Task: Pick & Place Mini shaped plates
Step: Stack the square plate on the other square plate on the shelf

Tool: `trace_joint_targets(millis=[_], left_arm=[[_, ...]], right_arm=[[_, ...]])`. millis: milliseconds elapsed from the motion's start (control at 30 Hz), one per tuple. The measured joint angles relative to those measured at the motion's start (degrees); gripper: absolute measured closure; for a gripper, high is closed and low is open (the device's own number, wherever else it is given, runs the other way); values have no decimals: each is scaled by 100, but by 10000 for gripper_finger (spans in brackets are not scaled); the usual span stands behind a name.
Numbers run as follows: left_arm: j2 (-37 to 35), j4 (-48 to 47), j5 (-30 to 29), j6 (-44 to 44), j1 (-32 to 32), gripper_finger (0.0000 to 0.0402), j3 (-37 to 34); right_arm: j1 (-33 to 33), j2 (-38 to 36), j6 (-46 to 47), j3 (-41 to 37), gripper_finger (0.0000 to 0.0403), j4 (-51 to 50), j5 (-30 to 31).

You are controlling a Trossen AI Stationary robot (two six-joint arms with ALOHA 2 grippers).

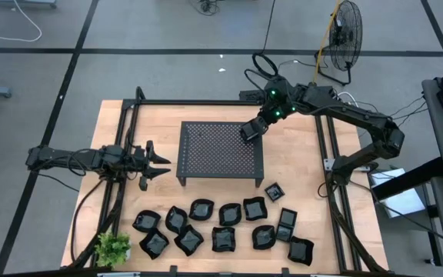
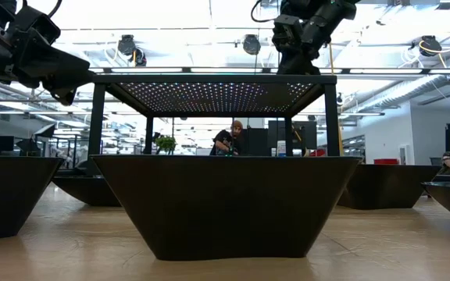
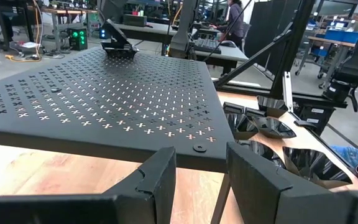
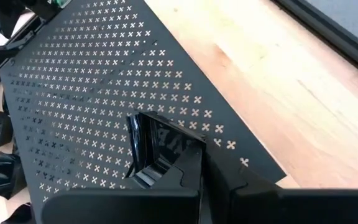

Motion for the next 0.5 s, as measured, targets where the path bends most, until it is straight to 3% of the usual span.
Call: trace_joint_targets(millis=[500], left_arm=[[0,2,0,0,0,256,0]], right_arm=[[42,0,595,-289,403,101,35]])
